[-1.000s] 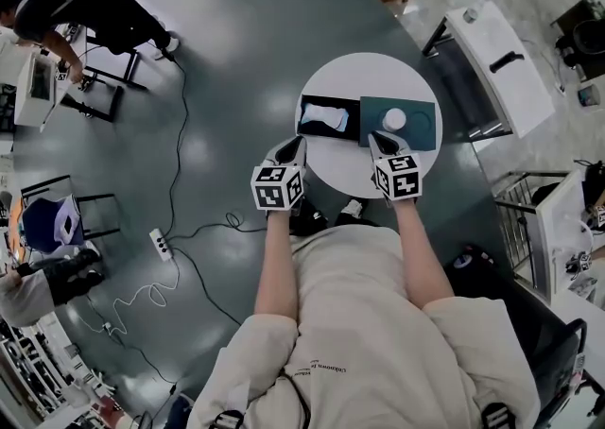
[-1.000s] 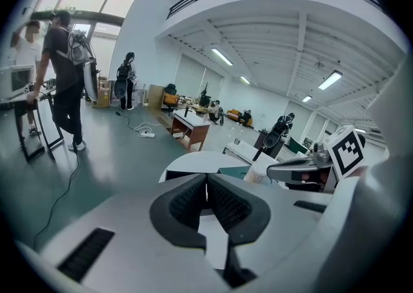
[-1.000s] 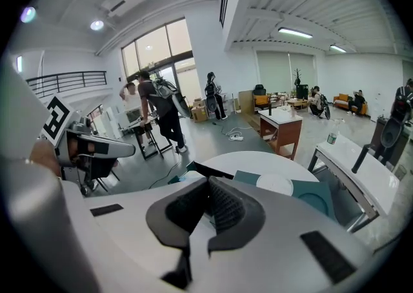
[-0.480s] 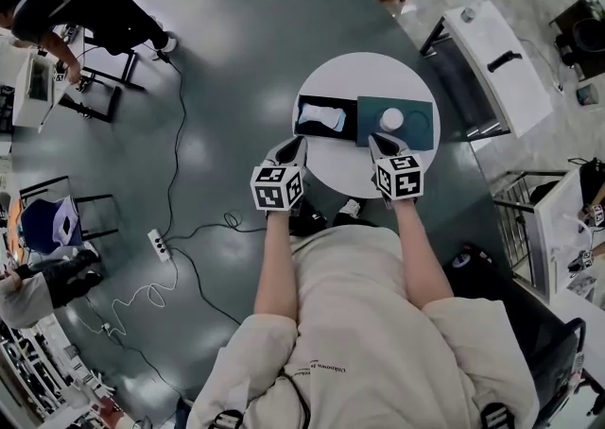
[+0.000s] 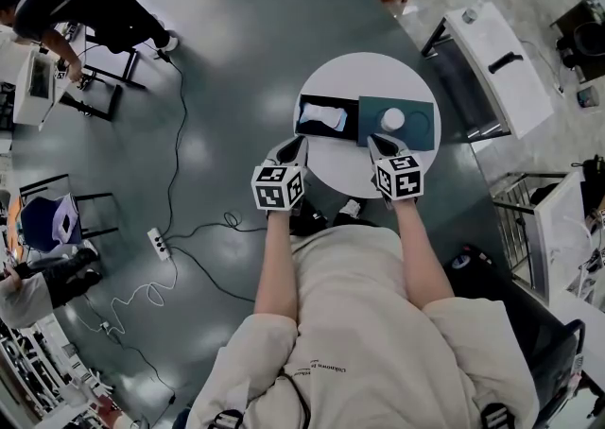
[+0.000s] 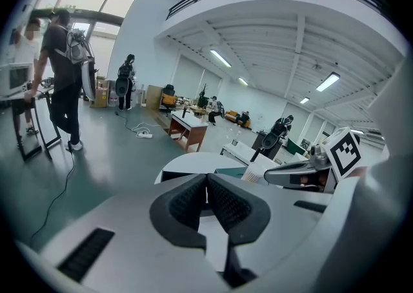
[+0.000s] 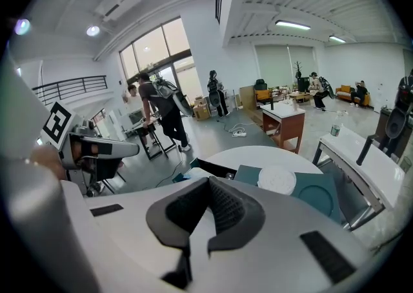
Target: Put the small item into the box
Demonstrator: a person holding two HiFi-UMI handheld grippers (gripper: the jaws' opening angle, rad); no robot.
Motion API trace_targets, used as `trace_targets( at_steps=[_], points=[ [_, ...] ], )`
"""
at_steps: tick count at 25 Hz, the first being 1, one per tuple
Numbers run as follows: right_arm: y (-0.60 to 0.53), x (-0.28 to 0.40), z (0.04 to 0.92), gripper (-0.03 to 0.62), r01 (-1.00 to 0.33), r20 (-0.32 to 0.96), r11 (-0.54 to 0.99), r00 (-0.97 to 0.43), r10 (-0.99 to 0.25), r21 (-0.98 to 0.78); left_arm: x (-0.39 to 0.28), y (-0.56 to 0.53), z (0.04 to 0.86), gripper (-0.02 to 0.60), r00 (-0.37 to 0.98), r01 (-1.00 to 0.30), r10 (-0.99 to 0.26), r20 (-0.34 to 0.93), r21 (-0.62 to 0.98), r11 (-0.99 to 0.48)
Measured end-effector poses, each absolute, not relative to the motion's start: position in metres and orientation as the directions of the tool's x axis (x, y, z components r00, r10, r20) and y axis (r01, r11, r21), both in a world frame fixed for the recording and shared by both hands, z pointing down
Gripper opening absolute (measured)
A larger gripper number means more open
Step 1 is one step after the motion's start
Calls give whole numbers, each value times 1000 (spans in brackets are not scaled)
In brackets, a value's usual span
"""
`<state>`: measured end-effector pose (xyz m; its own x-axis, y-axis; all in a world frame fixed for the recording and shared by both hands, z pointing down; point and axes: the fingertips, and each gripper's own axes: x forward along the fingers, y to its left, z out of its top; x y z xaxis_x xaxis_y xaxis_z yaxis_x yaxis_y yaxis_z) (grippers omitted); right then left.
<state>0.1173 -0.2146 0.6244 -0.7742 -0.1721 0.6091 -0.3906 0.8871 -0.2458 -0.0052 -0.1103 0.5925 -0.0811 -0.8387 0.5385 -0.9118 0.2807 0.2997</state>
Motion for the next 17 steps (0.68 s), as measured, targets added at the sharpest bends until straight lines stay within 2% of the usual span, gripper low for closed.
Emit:
trace_targets(
  at_steps=[17],
  points=[
    [-204, 105, 619, 34, -337, 604, 912, -786, -135, -234, -9, -114, 578, 21, -73, -914, -864, 499, 313, 258]
  ],
)
